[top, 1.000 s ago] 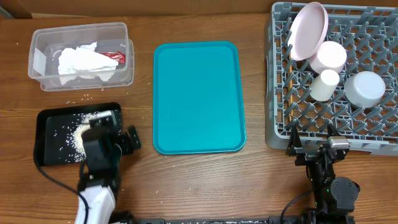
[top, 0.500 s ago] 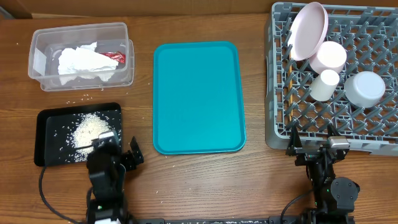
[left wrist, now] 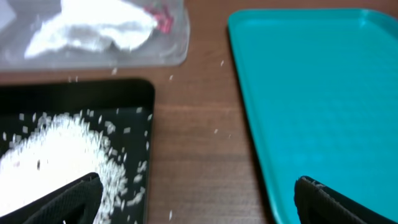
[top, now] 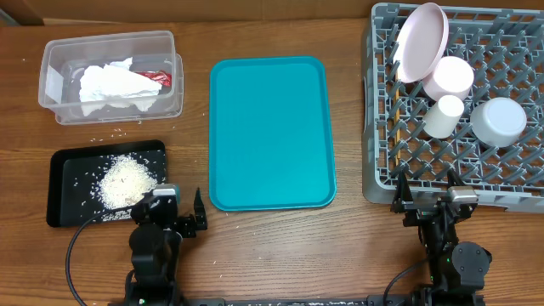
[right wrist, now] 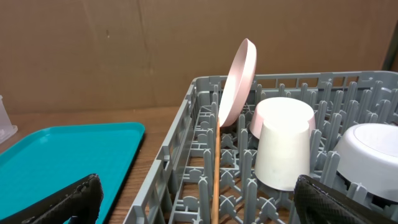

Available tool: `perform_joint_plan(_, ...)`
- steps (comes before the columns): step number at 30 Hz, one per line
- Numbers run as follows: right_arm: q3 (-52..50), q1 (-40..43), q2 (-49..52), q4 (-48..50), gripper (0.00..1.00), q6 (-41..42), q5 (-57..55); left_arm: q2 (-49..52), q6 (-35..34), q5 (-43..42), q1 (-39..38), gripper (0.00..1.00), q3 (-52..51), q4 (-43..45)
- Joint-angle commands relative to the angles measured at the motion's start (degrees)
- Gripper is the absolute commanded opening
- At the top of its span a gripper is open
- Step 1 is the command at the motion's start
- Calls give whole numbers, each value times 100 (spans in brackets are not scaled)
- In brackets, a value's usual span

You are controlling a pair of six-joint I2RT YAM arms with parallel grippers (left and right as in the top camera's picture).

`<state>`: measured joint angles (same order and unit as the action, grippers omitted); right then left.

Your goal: Sort waste into correct bins and load items into the dishwasher

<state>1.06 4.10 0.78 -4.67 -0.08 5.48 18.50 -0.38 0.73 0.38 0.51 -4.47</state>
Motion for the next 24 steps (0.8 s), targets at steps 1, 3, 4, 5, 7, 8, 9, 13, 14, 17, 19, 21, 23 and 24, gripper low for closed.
perform_joint_plan(1, -61, 15, -61, 26, 100, -37, -72, -313, 212, 122, -70, 100, -24, 4)
perform_joint_plan(3, -61, 15, -61, 26, 100, -37, -72, -476, 184, 72, -74, 100, -24, 2)
perform_joint_plan(4, -61, 15, -61, 26, 100, -37, -72, -573, 136, 66, -76, 100, -24, 4)
perform_joint_plan(5, -61, 15, -61, 26, 100, -37, -72, -647, 101, 68, -79, 100, -24, 4)
perform_joint_plan(7, -61, 15, -61, 26, 100, -37, -72, -809, 101, 68, -79, 100, -24, 4)
perform_joint_plan(8, -61, 15, -61, 26, 100, -37, -72, -914, 98, 66, -79, 100, -24, 4)
perform_joint_plan(9, -61, 15, -61, 26, 100, -37, -72, -997, 96, 48, -81, 100, -24, 4)
perform_joint_plan(13, -61, 15, -61, 26, 100, -37, -72, -1388, -247, -20, -81, 100, -22, 0)
perform_joint_plan(14, -61, 15, -61, 26, 100, -37, -72, -1488, -334, -20, -81, 100, -22, 0)
perform_joint_plan(17, -61, 15, -61, 26, 100, -37, -72, -1720, -393, -24, -96, 100, -22, -2)
perform_joint_plan(19, -61, 15, -61, 26, 100, -37, -72, -1832, -391, -20, -164, 100, -22, -2)
perform_joint_plan(21, -61, 15, -61, 26, 100, -37, -72, -1832, -391, -15, -267, 100, -22, -2)
perform_joint_plan(23, -61, 15, -61, 26, 100, -37, -72, -1832, -387, -11, -415, 100, -22, 0)
perform_joint_plan(24, -61, 15, -61, 26, 100, -37, -72, -1832, -387, 0, -457, 100, -22, 0)
